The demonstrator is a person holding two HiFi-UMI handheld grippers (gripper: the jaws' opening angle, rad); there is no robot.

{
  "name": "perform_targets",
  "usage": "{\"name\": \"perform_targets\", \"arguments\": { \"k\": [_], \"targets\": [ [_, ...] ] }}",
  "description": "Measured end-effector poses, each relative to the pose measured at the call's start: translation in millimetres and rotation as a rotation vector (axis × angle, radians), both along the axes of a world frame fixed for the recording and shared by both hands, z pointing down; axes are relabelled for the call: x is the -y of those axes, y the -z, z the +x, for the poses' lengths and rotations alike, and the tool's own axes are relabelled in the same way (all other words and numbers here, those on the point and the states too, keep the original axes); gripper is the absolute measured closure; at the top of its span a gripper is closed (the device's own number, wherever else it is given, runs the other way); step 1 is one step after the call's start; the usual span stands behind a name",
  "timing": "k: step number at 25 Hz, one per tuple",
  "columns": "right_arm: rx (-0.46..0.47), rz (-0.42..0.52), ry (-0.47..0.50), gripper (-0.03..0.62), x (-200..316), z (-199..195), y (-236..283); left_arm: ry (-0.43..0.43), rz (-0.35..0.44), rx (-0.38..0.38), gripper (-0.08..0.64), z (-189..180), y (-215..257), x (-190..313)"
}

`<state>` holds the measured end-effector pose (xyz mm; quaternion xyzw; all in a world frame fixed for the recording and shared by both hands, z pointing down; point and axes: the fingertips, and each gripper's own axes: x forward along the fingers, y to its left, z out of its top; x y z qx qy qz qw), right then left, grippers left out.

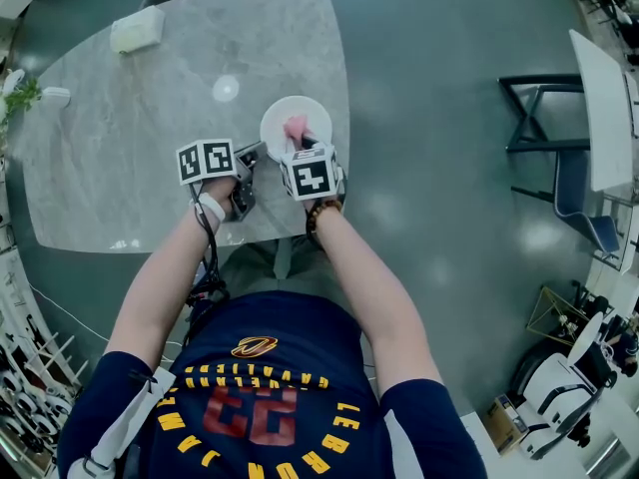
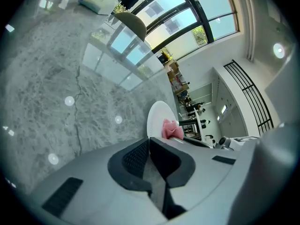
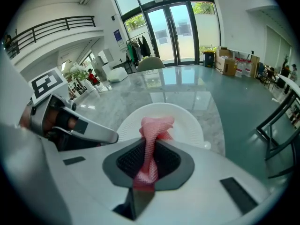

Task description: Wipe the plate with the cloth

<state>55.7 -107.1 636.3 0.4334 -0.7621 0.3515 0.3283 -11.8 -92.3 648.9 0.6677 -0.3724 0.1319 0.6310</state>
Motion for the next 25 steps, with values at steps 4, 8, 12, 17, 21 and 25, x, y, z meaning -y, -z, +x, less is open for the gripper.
{"name": "perform_targets", "arguments": {
  "k": [4,8,12,17,21,25],
  "targets": [
    [-0.039,0.015,-0.038,0.552,1.8,31.7,2.2,-0.001,0.001,0.002,0.548,-1.4,0.7,-0.5],
    [-0.036,0.011,-0.101,0.552,0.0,61.1,1.2,-0.001,0.003,-0.009,0.548,1.2,2.2,-2.5],
    [-0.031,0.01,-0.159,0.552,2.3,74.1,3.9,0.008,0.008,-0.006,0.548,-6.6,3.0,-0.5],
    [0.03,0.031,-0.179,0.552,-0.4,59.7,23.9,0.062,0.029,-0.023,0.548,-14.0,6.8,2.8],
    [0.066,0.034,-0.066,0.552,-12.9,13.7,30.4,0.089,0.019,-0.028,0.546,-14.6,3.7,-1.4],
    [0.053,0.007,0.067,0.552,-29.6,-29.1,15.4,0.099,0.021,-0.037,0.548,-14.0,3.8,-4.0]
  ]
}}
